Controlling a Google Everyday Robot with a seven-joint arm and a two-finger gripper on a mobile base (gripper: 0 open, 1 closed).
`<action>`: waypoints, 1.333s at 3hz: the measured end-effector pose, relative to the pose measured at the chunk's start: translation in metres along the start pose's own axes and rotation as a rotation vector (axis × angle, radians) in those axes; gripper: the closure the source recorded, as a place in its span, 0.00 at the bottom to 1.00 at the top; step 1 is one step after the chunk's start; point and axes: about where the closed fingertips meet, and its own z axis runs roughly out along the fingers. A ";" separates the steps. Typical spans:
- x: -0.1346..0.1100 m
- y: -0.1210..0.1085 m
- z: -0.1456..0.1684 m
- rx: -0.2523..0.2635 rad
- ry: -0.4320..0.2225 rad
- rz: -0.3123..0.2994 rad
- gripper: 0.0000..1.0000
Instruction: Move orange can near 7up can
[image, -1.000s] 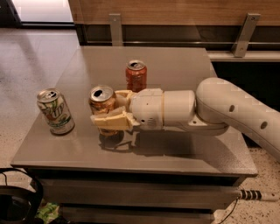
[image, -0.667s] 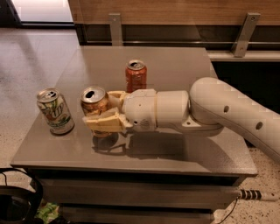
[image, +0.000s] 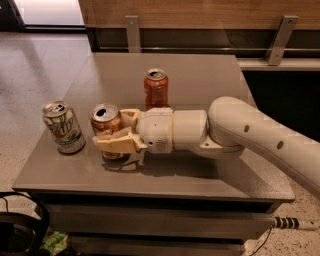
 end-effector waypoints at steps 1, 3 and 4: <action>0.017 -0.008 -0.007 0.019 -0.035 0.014 1.00; 0.019 -0.009 -0.007 0.018 -0.040 0.016 0.53; 0.019 -0.009 -0.007 0.018 -0.040 0.016 0.31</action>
Offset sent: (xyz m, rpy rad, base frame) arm 0.0075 -0.0100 -0.0158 0.0370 0.0074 -0.0192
